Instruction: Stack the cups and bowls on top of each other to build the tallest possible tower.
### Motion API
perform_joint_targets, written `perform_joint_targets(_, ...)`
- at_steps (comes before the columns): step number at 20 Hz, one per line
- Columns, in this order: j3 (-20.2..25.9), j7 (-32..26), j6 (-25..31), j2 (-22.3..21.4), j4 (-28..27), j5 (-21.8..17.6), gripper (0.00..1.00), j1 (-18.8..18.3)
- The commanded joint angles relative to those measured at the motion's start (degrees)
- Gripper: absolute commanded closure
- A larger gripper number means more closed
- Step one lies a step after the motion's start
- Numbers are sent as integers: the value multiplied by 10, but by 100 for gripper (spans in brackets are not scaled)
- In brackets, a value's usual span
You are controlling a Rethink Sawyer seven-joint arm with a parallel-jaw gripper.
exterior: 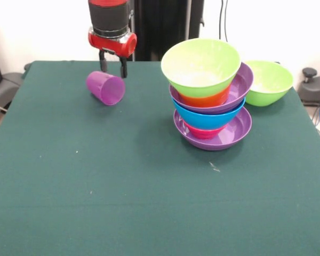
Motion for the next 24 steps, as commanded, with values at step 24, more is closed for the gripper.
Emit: perform_joint_targets(24,-165,463,671,224,-603,119,0,282)
